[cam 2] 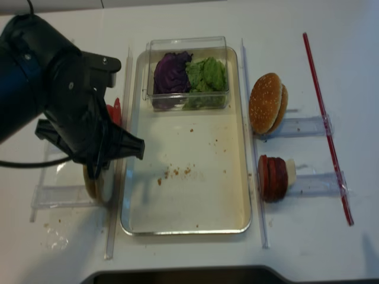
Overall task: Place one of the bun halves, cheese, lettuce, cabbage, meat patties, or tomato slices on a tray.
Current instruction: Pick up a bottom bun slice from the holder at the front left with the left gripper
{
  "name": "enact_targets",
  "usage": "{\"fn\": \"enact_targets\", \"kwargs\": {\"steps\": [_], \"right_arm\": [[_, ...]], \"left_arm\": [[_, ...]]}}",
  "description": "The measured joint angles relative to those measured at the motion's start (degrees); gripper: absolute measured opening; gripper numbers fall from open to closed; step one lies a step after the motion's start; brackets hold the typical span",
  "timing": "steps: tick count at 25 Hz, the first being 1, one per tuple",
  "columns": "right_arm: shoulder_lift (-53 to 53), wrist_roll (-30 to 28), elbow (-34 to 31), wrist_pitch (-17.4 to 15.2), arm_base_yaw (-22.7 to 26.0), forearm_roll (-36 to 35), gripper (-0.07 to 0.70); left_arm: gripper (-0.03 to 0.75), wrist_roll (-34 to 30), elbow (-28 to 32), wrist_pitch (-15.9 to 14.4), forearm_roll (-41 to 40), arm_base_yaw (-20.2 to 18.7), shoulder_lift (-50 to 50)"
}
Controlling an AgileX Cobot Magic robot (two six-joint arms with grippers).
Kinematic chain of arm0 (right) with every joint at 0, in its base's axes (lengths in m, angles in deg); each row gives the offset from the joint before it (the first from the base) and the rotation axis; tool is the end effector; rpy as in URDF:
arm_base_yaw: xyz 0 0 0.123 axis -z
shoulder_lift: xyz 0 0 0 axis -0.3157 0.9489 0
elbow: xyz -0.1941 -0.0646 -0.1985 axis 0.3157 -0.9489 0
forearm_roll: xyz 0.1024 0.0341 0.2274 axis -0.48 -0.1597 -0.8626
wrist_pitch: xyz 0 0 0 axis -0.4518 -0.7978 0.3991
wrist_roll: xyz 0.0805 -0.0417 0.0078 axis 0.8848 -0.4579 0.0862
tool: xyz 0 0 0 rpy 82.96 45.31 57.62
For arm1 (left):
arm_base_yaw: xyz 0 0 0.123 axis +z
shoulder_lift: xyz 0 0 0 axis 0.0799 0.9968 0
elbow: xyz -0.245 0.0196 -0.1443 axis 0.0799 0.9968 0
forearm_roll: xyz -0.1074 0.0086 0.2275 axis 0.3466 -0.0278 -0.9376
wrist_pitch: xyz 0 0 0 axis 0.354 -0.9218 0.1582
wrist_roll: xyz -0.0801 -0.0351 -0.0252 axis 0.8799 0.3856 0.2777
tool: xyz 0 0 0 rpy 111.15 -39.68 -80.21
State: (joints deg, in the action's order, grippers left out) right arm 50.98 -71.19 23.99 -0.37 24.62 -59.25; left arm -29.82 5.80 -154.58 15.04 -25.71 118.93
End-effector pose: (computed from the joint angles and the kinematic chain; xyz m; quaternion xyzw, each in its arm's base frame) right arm -0.0061 0.0110 0.2622 0.0196 0.8750 0.0231 0.4832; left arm 0.2295 -0.1140 0.2787 0.0537 0.9905 0.0481 0.1171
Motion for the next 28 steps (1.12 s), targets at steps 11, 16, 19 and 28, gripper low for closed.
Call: {"fn": "enact_targets", "kwargs": {"steps": [11,16,19,28], "right_arm": [[0.00,0.00,0.00,0.00,0.00,0.00,0.692],[0.00,0.00,0.00,0.00,0.00,0.00,0.692],[0.00,0.00,0.00,0.00,0.00,0.00,0.692],[0.00,0.00,0.00,0.00,0.00,0.00,0.692]], "left_arm": [[0.041,0.00,-1.30,-0.15,-0.34,0.00,0.00],[0.041,0.00,-1.30,-0.05,-0.37,0.00,0.00],[0.040,0.00,-1.30,0.20,-0.37,0.00,0.00],[0.039,-0.66,-1.30,0.46,0.00,0.00,0.00]]}}
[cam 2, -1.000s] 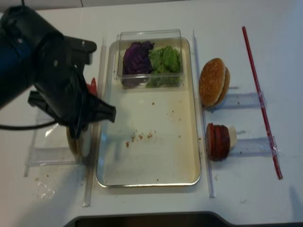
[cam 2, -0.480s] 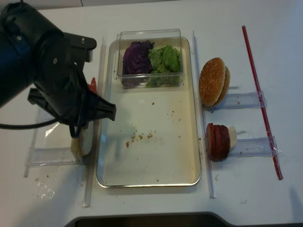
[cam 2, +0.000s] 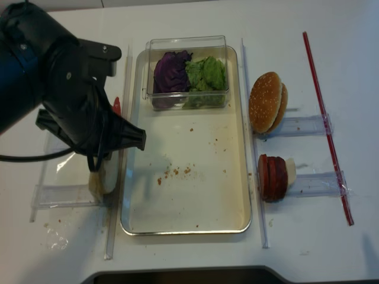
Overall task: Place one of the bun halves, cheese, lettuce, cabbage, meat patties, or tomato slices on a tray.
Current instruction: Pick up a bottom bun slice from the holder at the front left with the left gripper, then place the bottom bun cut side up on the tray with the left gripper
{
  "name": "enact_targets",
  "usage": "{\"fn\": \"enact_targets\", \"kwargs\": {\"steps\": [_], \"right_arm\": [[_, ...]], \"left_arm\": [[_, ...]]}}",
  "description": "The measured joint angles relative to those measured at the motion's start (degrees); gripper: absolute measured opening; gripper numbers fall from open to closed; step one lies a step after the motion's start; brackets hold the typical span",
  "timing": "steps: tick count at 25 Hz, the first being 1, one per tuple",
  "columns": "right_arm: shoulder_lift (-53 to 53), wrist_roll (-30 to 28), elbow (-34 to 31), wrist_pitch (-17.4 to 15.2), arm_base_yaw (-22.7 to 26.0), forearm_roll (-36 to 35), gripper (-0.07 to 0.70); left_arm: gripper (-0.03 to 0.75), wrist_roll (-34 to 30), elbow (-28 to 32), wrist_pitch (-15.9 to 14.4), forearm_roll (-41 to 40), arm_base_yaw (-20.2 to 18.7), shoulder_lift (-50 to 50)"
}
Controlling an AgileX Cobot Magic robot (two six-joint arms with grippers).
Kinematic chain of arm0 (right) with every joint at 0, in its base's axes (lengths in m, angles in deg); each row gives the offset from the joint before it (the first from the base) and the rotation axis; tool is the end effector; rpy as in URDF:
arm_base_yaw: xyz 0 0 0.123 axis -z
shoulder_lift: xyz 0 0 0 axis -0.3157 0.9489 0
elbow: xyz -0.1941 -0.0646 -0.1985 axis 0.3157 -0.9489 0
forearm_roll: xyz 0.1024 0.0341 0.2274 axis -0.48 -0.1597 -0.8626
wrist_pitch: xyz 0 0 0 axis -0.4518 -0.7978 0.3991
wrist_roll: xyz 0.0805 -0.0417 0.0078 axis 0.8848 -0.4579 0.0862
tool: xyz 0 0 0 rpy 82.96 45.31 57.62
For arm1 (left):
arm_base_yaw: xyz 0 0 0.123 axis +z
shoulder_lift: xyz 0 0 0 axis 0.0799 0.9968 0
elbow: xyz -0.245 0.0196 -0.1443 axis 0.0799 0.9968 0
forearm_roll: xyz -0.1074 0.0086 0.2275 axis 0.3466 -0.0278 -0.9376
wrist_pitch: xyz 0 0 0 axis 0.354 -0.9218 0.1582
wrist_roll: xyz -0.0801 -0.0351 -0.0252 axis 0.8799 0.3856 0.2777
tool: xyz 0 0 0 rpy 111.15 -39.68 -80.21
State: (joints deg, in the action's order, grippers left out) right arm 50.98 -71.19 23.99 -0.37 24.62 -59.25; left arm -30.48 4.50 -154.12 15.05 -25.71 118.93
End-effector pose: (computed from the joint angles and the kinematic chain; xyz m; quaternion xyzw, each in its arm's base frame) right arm -0.0061 0.0110 0.2622 0.0196 0.8750 0.0231 0.4832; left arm 0.2326 -0.1159 0.2849 0.0587 0.9889 0.0415 0.1302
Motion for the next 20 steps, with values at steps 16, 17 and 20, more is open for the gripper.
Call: {"fn": "enact_targets", "kwargs": {"steps": [16,17,20], "right_arm": [[0.00,0.09,0.00,0.00,0.00,0.00,0.692],[0.00,0.09,0.00,0.00,0.00,0.00,0.692],[0.00,0.09,0.00,0.00,0.00,0.00,0.692]], "left_arm": [[0.036,-0.78,-2.56,2.16,1.34,0.00,0.00],[0.036,-0.78,-2.80,2.82,2.13,0.00,0.00],[0.036,-2.47,-2.79,5.35,6.04,0.00,0.00]]}}
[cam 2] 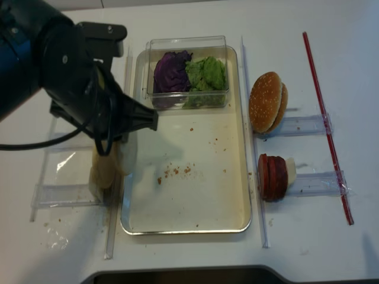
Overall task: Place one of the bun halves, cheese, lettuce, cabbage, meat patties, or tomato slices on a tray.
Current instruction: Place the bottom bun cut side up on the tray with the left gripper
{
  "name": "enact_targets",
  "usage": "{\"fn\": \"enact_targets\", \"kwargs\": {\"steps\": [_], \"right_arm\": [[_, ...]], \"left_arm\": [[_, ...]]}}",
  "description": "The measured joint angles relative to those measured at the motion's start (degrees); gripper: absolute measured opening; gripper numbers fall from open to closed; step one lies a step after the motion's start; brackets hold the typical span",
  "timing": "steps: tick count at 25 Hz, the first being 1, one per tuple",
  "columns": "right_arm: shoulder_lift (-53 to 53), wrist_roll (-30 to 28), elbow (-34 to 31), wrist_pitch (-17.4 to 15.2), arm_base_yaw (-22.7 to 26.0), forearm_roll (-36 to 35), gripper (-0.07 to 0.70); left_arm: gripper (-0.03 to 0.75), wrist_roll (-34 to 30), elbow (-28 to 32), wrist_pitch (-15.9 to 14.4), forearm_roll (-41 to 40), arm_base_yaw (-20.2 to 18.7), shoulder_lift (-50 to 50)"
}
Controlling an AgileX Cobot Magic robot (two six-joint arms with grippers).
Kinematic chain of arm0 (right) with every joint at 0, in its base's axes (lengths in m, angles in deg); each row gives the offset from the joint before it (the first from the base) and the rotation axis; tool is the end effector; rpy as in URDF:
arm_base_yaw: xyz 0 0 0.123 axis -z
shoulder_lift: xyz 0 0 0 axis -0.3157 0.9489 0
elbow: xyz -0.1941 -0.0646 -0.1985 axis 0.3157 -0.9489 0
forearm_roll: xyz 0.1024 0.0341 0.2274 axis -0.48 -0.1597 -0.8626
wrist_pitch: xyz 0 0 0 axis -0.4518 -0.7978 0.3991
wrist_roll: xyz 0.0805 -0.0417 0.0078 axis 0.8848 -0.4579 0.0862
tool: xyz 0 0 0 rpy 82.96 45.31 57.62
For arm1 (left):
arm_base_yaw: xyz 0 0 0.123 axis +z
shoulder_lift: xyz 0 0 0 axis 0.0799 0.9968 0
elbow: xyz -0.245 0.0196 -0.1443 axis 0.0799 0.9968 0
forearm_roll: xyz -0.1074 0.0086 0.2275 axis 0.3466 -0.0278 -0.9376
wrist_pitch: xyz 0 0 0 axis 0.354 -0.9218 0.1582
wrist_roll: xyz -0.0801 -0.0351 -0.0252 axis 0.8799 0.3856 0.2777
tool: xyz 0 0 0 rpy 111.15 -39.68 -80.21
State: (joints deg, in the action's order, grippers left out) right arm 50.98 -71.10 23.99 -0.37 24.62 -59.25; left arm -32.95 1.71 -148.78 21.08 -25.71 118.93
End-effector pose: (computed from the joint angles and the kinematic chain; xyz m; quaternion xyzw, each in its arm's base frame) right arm -0.0061 0.0110 0.2622 0.0203 0.8750 0.0235 0.4832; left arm 0.2398 -0.1305 0.2990 0.0642 0.9830 -0.0328 0.1687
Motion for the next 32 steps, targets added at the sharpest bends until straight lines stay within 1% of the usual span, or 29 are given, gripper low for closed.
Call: {"fn": "enact_targets", "kwargs": {"steps": [5,8,11,15,18,23,25,27,29,32], "right_arm": [[0.00,0.00,0.00,0.00,0.00,0.00,0.692],[0.00,0.25,0.00,0.00,0.00,0.00,0.692],[0.00,0.25,0.00,0.00,0.00,0.00,0.692],[0.00,0.25,0.00,0.00,0.00,0.00,0.692],[0.00,0.25,0.00,0.00,0.00,0.00,0.692],[0.00,0.25,0.00,0.00,0.00,0.00,0.692],[0.00,0.25,0.00,0.00,0.00,0.00,0.692],[0.00,0.25,0.00,0.00,0.00,0.00,0.692],[0.00,0.25,0.00,0.00,0.00,0.00,0.692],[0.00,0.25,0.00,0.00,0.00,0.00,0.692]], "left_arm": [[0.034,-2.56,0.00,5.71,6.82,0.00,0.00],[0.034,-6.16,0.00,8.13,12.19,0.00,0.00],[0.034,-10.30,0.00,9.65,18.81,0.99,0.00],[0.034,-16.64,0.00,10.32,27.40,4.35,0.00],[0.034,-24.46,1.33,10.81,38.22,7.09,0.00],[0.034,-36.33,7.79,11.41,53.18,10.83,0.00],[0.034,-41.24,10.62,11.85,58.89,11.53,0.00],[0.034,-44.87,12.30,12.22,62.77,11.66,0.04],[0.033,-46.56,13.60,12.43,65.57,11.66,0.04],[0.033,-47.29,14.55,12.67,66.97,11.66,0.04]]}}
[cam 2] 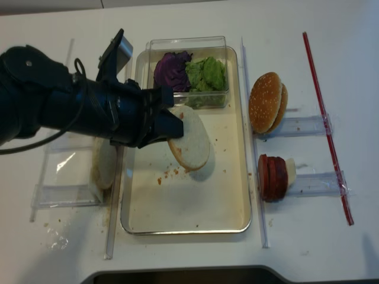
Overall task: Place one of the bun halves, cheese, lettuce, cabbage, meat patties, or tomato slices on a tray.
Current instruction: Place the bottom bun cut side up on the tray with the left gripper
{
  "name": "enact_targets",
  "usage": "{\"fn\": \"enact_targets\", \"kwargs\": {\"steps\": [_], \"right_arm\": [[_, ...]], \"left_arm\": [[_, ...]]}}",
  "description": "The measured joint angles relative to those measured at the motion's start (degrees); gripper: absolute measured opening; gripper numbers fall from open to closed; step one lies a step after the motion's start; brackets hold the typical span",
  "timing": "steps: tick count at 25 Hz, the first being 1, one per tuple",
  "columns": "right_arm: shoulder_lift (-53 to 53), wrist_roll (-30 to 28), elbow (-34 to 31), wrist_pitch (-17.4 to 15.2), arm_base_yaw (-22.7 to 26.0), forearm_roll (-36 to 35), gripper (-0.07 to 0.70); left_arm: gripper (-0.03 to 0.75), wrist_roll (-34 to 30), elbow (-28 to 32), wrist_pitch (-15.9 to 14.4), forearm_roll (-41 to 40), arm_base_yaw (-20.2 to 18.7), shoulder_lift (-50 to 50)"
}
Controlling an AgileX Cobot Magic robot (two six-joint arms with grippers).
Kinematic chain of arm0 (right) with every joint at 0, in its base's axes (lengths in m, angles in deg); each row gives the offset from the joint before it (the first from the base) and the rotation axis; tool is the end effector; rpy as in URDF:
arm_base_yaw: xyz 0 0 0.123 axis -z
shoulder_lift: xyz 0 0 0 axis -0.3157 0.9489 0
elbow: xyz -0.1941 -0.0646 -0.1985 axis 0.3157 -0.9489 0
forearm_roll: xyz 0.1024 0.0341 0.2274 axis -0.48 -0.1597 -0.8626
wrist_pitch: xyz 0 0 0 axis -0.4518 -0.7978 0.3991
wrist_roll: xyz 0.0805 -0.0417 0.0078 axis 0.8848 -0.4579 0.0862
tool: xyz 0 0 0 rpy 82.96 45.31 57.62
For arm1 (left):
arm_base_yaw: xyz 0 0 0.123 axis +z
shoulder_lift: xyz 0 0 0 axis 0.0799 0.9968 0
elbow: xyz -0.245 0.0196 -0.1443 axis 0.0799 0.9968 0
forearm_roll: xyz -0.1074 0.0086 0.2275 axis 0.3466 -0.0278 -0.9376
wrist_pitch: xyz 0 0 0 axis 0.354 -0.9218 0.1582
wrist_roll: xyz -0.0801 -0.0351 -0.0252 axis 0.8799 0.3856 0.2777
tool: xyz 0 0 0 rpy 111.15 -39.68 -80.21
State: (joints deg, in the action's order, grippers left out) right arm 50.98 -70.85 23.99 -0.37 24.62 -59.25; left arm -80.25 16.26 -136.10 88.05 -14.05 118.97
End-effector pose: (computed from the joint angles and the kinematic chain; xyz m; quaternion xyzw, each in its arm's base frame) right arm -0.0061 0.0110 0.2622 0.0222 0.8749 0.0246 0.4832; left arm 0.2377 -0.1427 0.2669 0.0371 0.8960 -0.4191 0.1419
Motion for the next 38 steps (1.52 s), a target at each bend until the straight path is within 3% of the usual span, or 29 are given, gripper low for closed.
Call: {"fn": "enact_targets", "kwargs": {"steps": [5,10,19,25,38], "right_arm": [[0.00,0.00,0.00,0.00,0.00,0.00,0.692],[0.00,0.00,0.00,0.00,0.00,0.00,0.692],[0.00,0.00,0.00,0.00,0.00,0.00,0.692],[0.00,0.00,0.00,0.00,0.00,0.00,0.692],[0.00,0.00,0.00,0.00,0.00,0.00,0.692]], "left_arm": [[0.033,-1.30,0.10,-0.87,2.40,0.00,2.97],[0.033,-7.65,0.10,-2.52,7.45,0.00,9.56],[0.033,-16.14,0.10,-3.09,8.11,0.00,12.34],[0.032,-17.04,0.10,-1.84,3.79,0.50,12.34],[0.032,-16.60,0.10,-0.20,3.38,1.57,12.98]]}}
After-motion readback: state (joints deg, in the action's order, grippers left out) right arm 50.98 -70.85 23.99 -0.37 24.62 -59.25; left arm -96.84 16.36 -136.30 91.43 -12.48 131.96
